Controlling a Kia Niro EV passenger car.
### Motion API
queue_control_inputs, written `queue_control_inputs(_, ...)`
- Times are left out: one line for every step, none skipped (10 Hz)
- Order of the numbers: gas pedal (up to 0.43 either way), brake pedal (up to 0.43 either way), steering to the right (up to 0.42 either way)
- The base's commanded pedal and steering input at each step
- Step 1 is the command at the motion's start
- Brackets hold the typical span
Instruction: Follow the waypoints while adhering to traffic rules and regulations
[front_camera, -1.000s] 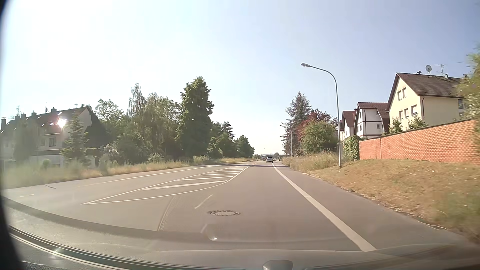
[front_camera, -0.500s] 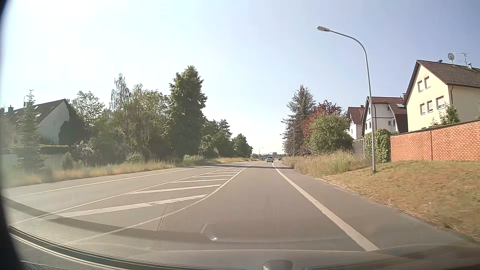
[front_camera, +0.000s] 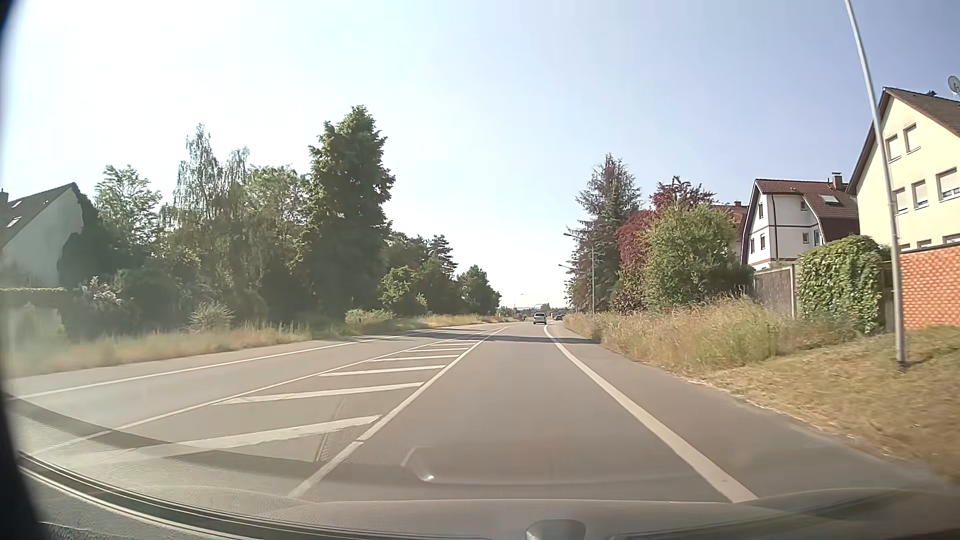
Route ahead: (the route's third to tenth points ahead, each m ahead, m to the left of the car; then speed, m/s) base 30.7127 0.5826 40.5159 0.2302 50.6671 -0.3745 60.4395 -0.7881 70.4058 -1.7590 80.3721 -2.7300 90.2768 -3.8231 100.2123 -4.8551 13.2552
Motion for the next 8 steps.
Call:
queue_control_inputs(0.059,0.03,0.005)
queue_control_inputs(0.059,0.03,0.004)
queue_control_inputs(0.059,0.024,0.005)
queue_control_inputs(0.059,0.03,0.005)
queue_control_inputs(0.059,0.03,0.005)
queue_control_inputs(0.059,0.03,0.005)
queue_control_inputs(0.059,0.024,0.005)
queue_control_inputs(0.059,0.03,0.004)
